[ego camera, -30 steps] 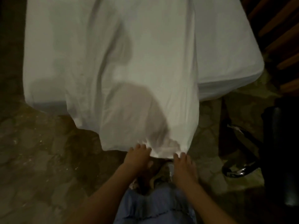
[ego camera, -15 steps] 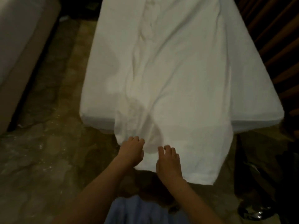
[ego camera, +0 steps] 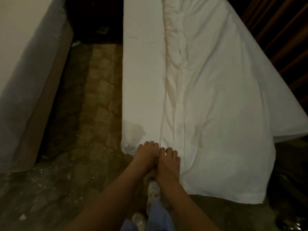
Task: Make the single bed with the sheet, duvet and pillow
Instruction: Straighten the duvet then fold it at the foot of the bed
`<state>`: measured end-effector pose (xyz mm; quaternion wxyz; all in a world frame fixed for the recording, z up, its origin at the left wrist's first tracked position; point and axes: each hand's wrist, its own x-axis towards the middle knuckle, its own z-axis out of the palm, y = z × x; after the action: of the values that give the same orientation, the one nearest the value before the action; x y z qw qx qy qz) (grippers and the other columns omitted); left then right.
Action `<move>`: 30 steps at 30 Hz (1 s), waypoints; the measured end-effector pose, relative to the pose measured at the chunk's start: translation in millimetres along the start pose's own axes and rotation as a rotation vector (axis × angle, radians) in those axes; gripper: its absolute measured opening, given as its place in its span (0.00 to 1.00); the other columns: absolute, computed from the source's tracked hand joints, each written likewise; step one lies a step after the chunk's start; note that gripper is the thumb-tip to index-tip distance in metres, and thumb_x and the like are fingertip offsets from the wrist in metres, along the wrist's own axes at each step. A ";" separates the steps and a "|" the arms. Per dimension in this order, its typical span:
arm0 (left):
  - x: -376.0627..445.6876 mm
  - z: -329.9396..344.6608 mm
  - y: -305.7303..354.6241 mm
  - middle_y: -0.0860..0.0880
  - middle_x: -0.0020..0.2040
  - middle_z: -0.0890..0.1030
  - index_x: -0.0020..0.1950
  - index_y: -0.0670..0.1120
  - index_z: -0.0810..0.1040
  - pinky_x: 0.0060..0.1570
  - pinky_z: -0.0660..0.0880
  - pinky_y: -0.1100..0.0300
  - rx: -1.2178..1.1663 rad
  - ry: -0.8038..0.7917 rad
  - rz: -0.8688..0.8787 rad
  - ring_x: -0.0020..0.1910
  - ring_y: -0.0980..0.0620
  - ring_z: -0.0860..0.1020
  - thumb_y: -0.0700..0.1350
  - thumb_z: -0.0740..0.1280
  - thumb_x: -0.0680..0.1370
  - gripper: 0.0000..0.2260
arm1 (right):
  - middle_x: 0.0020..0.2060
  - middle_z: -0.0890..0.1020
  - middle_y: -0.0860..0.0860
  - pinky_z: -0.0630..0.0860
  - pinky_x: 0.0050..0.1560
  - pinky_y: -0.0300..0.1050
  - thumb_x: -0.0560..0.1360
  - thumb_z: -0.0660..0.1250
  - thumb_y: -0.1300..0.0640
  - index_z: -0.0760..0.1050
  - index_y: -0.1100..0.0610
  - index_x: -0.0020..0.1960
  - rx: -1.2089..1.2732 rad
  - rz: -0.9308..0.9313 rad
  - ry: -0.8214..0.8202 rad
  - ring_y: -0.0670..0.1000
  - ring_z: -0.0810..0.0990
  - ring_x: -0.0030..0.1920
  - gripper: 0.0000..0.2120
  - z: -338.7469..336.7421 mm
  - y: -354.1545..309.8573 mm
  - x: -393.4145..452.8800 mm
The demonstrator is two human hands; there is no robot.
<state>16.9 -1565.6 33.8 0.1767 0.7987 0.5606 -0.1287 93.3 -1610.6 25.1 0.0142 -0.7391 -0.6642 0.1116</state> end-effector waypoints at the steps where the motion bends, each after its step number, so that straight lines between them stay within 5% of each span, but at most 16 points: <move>1: 3.8 -2.3 -10.2 0.45 0.64 0.72 0.66 0.43 0.68 0.62 0.68 0.55 0.002 -0.002 0.015 0.62 0.48 0.71 0.47 0.60 0.81 0.15 | 0.31 0.79 0.56 0.76 0.29 0.45 0.41 0.85 0.55 0.80 0.59 0.36 0.016 0.010 -0.008 0.55 0.78 0.30 0.27 -0.5 -9.8 5.8; 7: 55.0 -40.1 -75.8 0.46 0.63 0.72 0.65 0.44 0.68 0.61 0.67 0.56 0.032 -0.052 0.085 0.61 0.48 0.70 0.43 0.60 0.79 0.14 | 0.33 0.81 0.57 0.78 0.29 0.48 0.38 0.85 0.56 0.81 0.60 0.37 0.064 0.140 -0.010 0.56 0.81 0.31 0.29 10.0 -56.0 69.3; 10: 91.2 -76.4 -116.6 0.47 0.61 0.73 0.64 0.44 0.69 0.59 0.68 0.56 0.094 -0.050 0.141 0.59 0.49 0.71 0.42 0.59 0.79 0.13 | 0.45 0.81 0.57 0.78 0.41 0.49 0.53 0.82 0.55 0.79 0.60 0.50 0.093 0.248 -0.056 0.57 0.81 0.43 0.27 0.3 -85.7 114.6; 15: 152.0 -127.7 -169.2 0.46 0.61 0.73 0.64 0.44 0.68 0.58 0.68 0.56 0.193 -0.067 0.204 0.60 0.48 0.71 0.42 0.59 0.79 0.14 | 0.32 0.78 0.54 0.75 0.28 0.44 0.43 0.81 0.62 0.80 0.58 0.37 0.096 0.277 0.099 0.53 0.77 0.31 0.23 -13.6 -126.1 181.6; 30: 432.5 -275.1 -251.9 0.46 0.63 0.72 0.65 0.43 0.68 0.62 0.66 0.54 0.417 0.004 0.645 0.63 0.47 0.69 0.41 0.59 0.78 0.15 | 0.34 0.78 0.57 0.75 0.30 0.48 0.49 0.75 0.68 0.79 0.62 0.40 0.089 0.739 0.351 0.57 0.77 0.33 0.20 -53.5 -184.2 470.2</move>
<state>-71.8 -1002.8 73.2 0.0408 0.9531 0.2428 -0.1763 -33.4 -1119.0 39.7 0.1182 -0.9344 -0.3359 0.0100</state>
